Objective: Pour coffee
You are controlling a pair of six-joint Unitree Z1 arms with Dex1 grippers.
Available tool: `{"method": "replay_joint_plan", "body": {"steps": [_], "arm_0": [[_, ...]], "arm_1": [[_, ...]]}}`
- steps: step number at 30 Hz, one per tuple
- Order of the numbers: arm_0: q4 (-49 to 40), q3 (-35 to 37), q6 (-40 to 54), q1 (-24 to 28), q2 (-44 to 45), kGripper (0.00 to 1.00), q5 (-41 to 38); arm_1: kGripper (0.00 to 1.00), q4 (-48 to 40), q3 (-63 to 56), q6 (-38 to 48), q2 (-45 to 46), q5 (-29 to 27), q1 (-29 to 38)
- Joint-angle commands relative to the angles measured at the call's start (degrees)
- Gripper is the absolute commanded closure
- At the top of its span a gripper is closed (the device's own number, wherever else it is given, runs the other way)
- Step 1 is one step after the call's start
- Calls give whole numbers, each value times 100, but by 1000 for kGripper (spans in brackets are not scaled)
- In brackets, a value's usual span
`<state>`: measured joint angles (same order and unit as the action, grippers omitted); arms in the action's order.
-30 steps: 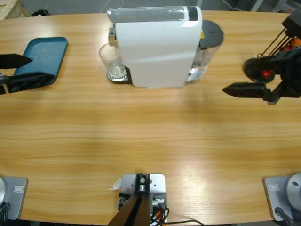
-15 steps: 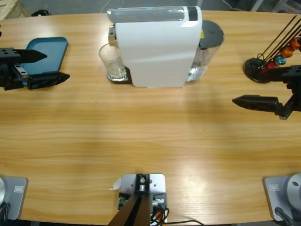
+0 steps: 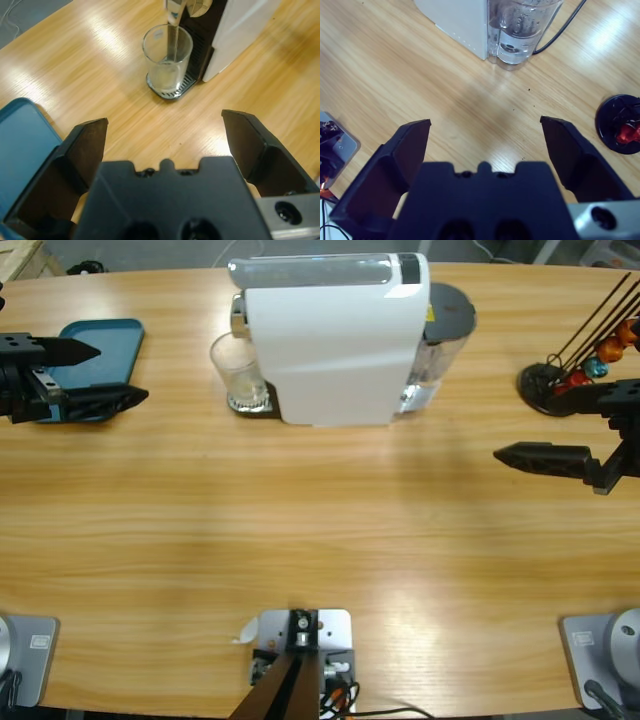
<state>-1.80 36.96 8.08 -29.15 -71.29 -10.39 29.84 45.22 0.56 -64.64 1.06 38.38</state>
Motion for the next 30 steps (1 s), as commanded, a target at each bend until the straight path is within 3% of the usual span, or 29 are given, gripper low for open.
{"method": "replay_joint_plan", "body": {"steps": [1,7,30], "arm_0": [[57,-79,359,102,-15,0,-211],[-118,-170,1917,250,6,0,-522],[288,-474,2252,384,-17,1,-715]], "arm_1": [[0,-58,-189,102,-117,-97,-67],[0,-108,-233,111,-109,-211,-67],[0,-267,-342,111,-105,-209,-58]]}}
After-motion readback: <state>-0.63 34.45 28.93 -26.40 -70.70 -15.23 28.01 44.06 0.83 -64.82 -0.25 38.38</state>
